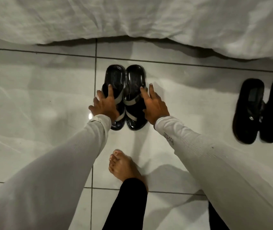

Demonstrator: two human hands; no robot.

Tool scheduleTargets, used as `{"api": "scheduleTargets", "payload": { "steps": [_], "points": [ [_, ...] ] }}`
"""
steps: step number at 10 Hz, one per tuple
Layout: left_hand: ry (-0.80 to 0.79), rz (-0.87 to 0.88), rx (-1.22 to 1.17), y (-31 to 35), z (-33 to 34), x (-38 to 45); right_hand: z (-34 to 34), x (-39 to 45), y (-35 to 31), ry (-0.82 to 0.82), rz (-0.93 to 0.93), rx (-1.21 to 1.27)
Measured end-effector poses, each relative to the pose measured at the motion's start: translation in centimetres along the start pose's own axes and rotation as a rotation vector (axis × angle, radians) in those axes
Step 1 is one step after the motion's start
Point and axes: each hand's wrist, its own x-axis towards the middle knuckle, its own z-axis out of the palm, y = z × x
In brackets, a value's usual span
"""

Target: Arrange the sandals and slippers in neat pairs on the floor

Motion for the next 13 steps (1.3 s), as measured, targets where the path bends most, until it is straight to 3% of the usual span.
{"api": "scheduleTargets", "payload": {
  "steps": [2,4,6,7,8,12,13],
  "points": [
    [0.259,0.188,0.166,5.3,4.2,-9.3,-1.3,-10.3,9.8,-0.134,0.167,-0.088],
    [0.002,0.205,0.176,15.5,11.0,-15.5,-4.0,-18.2,22.1,-0.104,0.325,-0.126],
    [-0.190,0.253,0.005,33.0,17.8,-16.9,-6.5,-19.6,38.1,0.180,0.504,-0.172],
    [-0.247,0.188,-0.194,40.8,20.7,-14.9,-7.6,-18.6,44.6,0.118,0.519,-0.193],
    [-0.206,0.131,-0.353,45.7,22.0,-12.8,-8.1,-17.7,48.9,0.049,0.468,-0.108],
    [-0.177,0.124,-0.214,49.8,20.6,-14.0,-11.9,-19.3,52.3,-0.005,0.437,-0.018],
    [-0.052,0.183,-0.021,47.2,18.8,-17.1,-12.6,-21.2,49.7,0.027,0.399,-0.070]
  ]
}}
